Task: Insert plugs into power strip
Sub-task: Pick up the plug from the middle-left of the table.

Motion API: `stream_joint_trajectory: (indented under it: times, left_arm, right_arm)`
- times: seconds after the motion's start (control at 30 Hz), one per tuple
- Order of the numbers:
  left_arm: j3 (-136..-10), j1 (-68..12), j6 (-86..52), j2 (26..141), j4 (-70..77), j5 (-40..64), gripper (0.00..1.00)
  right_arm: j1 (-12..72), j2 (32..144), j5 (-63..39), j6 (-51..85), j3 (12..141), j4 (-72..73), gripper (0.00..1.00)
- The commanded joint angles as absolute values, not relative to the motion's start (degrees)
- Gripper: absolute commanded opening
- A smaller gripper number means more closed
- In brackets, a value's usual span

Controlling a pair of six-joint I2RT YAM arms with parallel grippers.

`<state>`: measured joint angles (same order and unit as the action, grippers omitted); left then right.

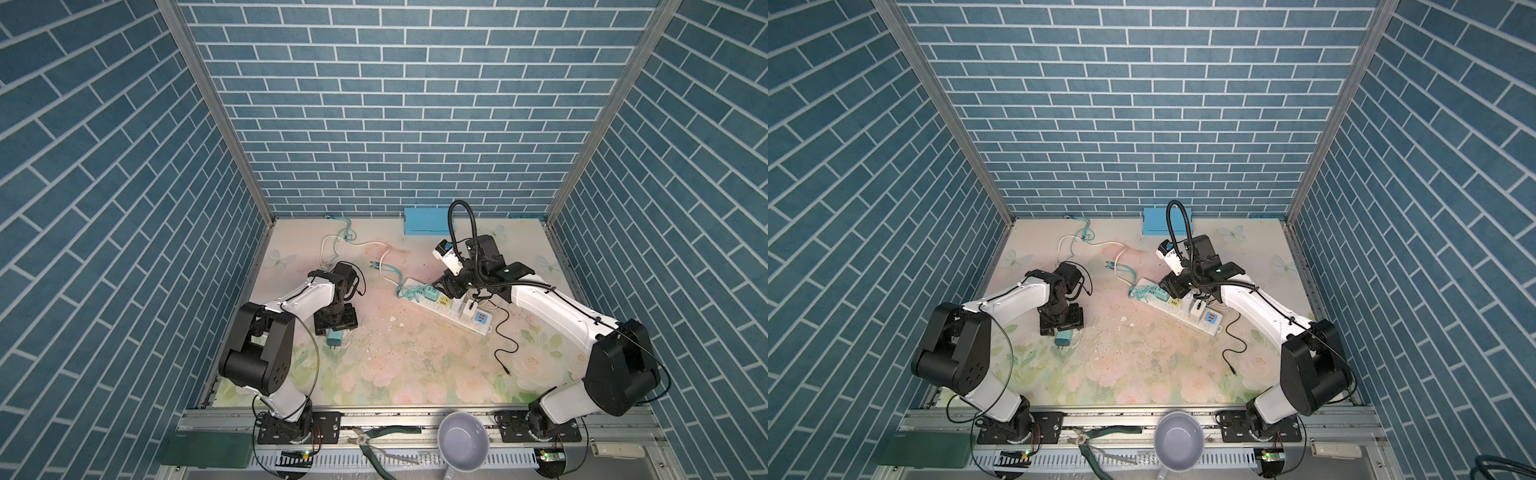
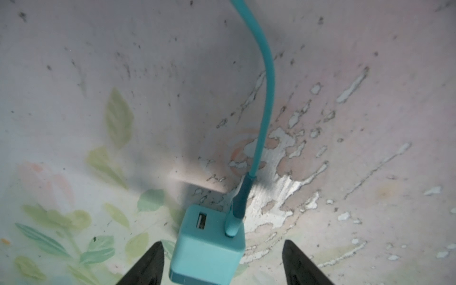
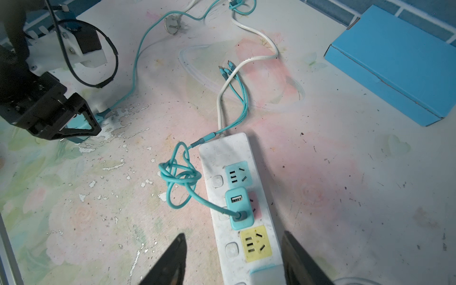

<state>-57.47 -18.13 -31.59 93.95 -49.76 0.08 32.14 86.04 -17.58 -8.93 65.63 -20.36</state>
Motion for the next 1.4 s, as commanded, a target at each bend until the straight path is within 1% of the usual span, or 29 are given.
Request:
stream_joint_trajectory:
  times: [0.0, 0.07, 0.3, 0.4, 0.63, 0.73, 0.87, 0.97, 1.03, 1.17, 1.37]
  left_arm:
    - [-58.7, -18.1, -30.7, 95.5, -49.9, 0.0, 0.71]
    - [-58.5, -18.1, -30.4, 95.9, -49.7, 0.4, 0.69]
    - [-57.9, -18.0, -30.6, 95.2, -50.7, -0.6, 0.70]
    - [-56.0, -18.0, -31.3, 92.9, -51.0, -0.3, 0.74]
    - [-52.3, -17.9, -32.3, 87.5, -52.0, -2.0, 0.74]
    - [-52.7, -17.6, -32.1, 88.7, -51.3, -1.2, 0.69]
    - [-53.0, -17.6, -31.5, 89.3, -50.8, 0.2, 0.67]
    - [-50.5, -17.6, -31.9, 87.3, -50.6, 1.2, 0.68]
    - [-49.1, -17.7, -32.2, 85.8, -50.5, 0.4, 0.71]
    - [-47.6, -18.0, -32.4, 85.2, -48.5, 2.2, 0.69]
    - [-48.9, -18.0, -32.0, 86.4, -47.2, 0.2, 0.68]
  right_arm:
    - [32.1, 85.5, -17.3, -7.4, 65.2, -20.9, 0.61]
    - [32.1, 85.4, -17.2, -7.3, 65.2, -20.8, 0.61]
    - [32.1, 86.2, -17.2, -7.5, 65.4, -21.0, 0.61]
    - [32.1, 86.6, -17.2, -7.6, 65.6, -21.0, 0.61]
    - [32.1, 87.9, -17.9, -7.3, 66.4, -21.1, 0.61]
    - [32.2, 88.0, -18.1, -7.1, 66.4, -20.9, 0.61]
    - [32.2, 87.4, -17.2, -7.1, 66.1, -21.0, 0.61]
    - [32.2, 86.8, -17.0, -7.2, 65.8, -20.9, 0.61]
    - [32.2, 86.7, -17.0, -7.2, 65.6, -20.7, 0.61]
    - [32.2, 87.3, -16.9, -7.0, 65.9, -21.1, 0.61]
    - [32.3, 86.7, -16.7, -6.9, 65.8, -21.5, 0.60]
